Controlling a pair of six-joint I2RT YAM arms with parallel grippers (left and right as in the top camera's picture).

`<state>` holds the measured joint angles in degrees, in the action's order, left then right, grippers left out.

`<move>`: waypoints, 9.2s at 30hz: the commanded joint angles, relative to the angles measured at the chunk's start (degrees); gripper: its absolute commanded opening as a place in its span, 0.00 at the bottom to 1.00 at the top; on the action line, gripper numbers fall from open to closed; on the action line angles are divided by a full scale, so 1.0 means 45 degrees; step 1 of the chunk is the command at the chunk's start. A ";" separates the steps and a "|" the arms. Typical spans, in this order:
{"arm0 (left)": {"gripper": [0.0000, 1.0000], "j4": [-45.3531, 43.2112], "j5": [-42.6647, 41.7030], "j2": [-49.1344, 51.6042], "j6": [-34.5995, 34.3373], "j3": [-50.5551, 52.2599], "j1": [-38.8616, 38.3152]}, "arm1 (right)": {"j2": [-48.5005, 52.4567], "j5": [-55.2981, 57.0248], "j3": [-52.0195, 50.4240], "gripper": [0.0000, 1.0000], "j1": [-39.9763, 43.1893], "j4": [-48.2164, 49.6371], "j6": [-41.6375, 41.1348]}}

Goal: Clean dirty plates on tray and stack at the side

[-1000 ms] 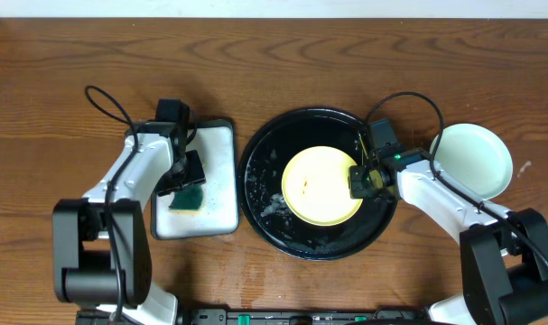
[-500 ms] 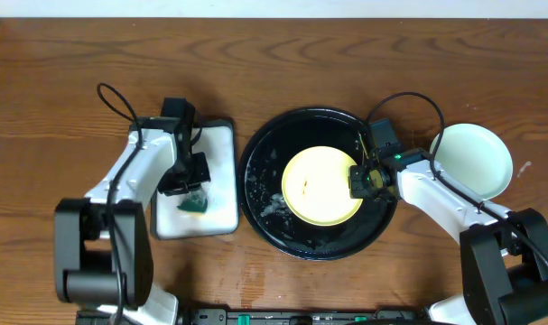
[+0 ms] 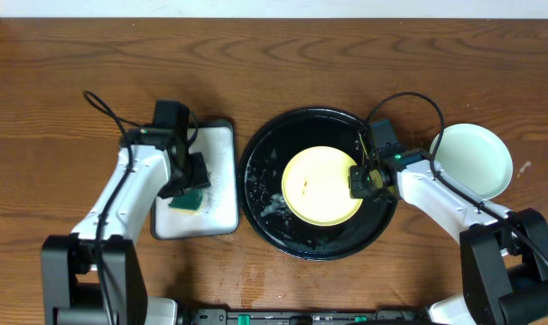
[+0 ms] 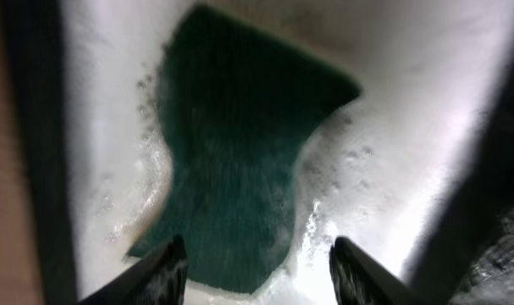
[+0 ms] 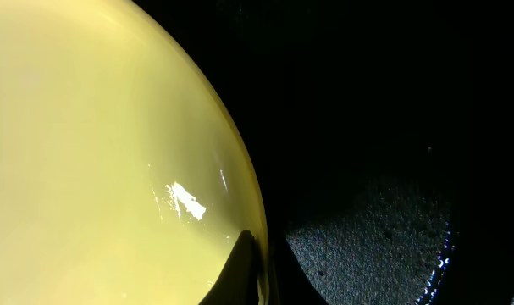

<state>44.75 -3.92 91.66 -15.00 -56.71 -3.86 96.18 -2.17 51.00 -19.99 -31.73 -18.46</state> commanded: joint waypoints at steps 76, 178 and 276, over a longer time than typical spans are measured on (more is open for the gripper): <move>0.07 -0.4595 -0.3609 0.1919 -0.5799 -0.1627 -0.7300 | 0.0199 -0.0729 -0.0209 0.01 -0.0078 -0.0160 0.0491; 0.72 0.2011 0.0282 -0.2749 -0.2424 -0.2152 -0.1073 | -0.0019 -0.0879 0.0253 0.01 -0.0083 -0.0933 0.0743; 0.83 0.3721 -0.0233 -1.0734 -0.2433 -0.2166 -0.1073 | -0.0301 0.5819 0.4342 0.01 -0.8485 0.9598 1.2012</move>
<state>61.49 -4.60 43.40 -26.72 -65.60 -8.95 95.70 24.88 69.76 -57.78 12.67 33.71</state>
